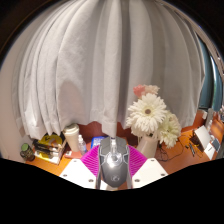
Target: Arrange mouse
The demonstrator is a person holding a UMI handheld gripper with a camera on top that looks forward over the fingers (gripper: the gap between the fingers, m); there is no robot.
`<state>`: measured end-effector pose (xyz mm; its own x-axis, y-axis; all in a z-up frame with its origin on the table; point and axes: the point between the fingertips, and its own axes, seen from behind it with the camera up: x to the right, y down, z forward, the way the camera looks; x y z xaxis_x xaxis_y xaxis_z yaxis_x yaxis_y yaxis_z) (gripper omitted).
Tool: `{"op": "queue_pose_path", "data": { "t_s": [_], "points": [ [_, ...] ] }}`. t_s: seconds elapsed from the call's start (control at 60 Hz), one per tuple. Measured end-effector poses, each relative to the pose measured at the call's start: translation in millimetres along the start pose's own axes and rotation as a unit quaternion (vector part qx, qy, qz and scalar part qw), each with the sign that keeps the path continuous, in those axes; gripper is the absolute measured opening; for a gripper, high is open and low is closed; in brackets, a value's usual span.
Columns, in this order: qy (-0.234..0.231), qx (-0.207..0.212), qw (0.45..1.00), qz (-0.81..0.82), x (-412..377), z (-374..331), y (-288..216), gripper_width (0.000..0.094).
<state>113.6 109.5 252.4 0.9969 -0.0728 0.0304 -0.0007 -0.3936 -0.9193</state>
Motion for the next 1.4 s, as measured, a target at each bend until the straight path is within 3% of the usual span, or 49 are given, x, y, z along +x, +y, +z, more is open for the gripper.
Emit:
{"op": "queue_pose_path", "data": {
  "t_s": [0.283, 0.45, 0.517, 0.683, 0.75, 0.767, 0.8, 1.133, 1.4],
  "points": [
    [-0.048, -0.15, 0.988, -0.006, -92.8, 82.1, 184.8, 0.0356],
    [-0.048, -0.188, 0.981, -0.004, -98.3, 93.3, 239.9, 0.0356],
    [-0.047, -0.176, 0.983, -0.005, -98.7, 93.0, 240.2, 0.0369],
    [-0.046, -0.172, 0.984, -0.006, -98.6, 92.7, 241.6, 0.0521],
    [-0.044, -0.189, 0.981, -0.002, -96.4, 87.9, 244.2, 0.0673],
    [-0.044, -0.189, 0.981, -0.001, -96.1, 86.2, 242.7, 0.0757],
    [-0.045, -0.185, 0.982, 0.0, -95.6, 81.4, 236.0, 0.0801],
    [-0.068, -0.11, 0.992, -0.006, -73.2, -49.0, 131.1, 0.0817],
    [-0.097, -0.09, 0.991, 0.011, -50.3, -165.3, 114.6, 0.0801]
  ]
}}
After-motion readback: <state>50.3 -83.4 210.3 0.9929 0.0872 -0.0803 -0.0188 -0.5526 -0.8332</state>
